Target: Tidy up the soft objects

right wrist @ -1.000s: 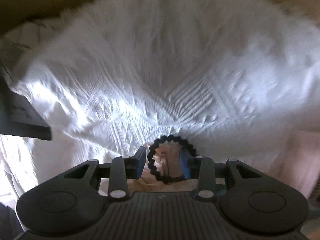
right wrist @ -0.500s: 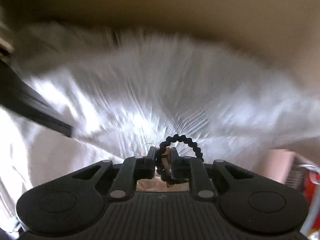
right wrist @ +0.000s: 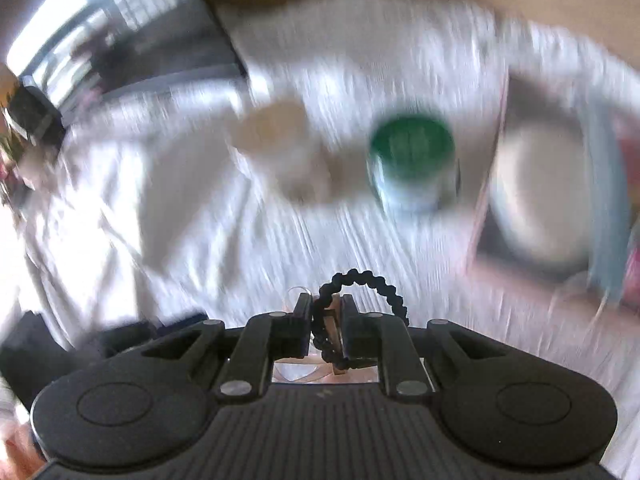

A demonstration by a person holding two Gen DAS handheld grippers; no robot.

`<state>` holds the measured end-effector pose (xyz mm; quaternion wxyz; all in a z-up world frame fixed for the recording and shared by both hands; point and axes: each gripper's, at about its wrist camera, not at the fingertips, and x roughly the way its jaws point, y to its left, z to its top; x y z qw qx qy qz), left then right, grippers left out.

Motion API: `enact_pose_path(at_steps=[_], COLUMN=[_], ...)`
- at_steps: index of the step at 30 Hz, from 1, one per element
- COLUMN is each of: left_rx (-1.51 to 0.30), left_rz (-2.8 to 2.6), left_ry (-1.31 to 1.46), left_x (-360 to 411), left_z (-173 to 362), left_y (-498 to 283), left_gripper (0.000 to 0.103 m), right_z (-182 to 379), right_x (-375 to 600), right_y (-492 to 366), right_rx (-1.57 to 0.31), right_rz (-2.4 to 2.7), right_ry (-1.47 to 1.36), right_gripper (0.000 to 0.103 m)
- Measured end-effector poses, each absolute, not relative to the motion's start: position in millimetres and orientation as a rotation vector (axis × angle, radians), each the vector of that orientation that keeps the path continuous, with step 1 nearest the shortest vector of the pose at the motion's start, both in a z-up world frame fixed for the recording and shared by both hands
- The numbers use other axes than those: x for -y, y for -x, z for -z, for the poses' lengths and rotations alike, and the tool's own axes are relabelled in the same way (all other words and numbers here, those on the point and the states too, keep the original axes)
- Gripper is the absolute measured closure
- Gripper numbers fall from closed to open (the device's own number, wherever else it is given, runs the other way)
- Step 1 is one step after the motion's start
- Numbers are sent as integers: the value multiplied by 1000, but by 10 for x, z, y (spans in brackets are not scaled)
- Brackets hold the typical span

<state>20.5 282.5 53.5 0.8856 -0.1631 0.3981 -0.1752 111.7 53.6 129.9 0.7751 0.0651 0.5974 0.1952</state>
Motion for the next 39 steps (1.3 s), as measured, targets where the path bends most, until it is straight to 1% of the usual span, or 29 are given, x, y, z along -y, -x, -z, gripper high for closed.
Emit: enact_pose_path(at_steps=[2, 3, 4, 5, 7, 8, 11, 15, 16, 19, 24, 28, 30, 35, 39], left_rx=[-810, -787, -756, -733, -707, -703, -648, -644, -643, -640, -641, -640, -640, -645, -645], left_rz=[345, 318, 278, 241, 156, 120, 85, 64, 62, 68, 68, 85, 80, 46, 40], left_ry=[320, 309, 295, 286, 275, 280, 253, 202, 192, 178, 161, 196, 199, 119, 124], left_x=[-2629, -2553, -2458, -2381, -2260, -2215, -2137, -2047, -2037, -2004, -1978, -2038, -2045, -1923, -1930], left_z=[-494, -457, -403, -331, -184, -109, -16, -17, -19, -9, 3, 20, 23, 17, 17], left_y=[-143, -117, -87, -68, -49, -38, 0, -88, -112, -164, -193, -208, -212, -207, -206], left_gripper=[81, 81, 81, 81, 81, 81, 81, 81, 82, 82, 82, 82, 82, 83, 83], right_z=[-1109, -1072, -1047, -1019, -952, -905, -708, -401, -343, -256, -191, -161, -151, -124, -141], right_x=[-546, -556, -562, -550, -471, -377, -178, -9, 24, 108, 145, 172, 217, 371, 438], right_y=[-889, -779, -671, -550, -408, -346, -225, -109, -94, -40, -102, -122, -142, -175, -149], right_rx=[-1247, -1205, -1164, -1116, -1058, -1030, -930, -848, -823, -736, -735, -745, -762, -785, -774], right_rz=[-414, -411, -412, -413, -401, -399, -317, -208, -202, -160, -161, -136, -130, -147, -136], right_ry=[-44, 15, 70, 121, 167, 170, 195, 220, 214, 208, 157, 125, 90, -1, -40], right_gripper=[85, 80, 72, 67, 50, 46, 44, 43, 35, 27, 23, 11, 7, 6, 6])
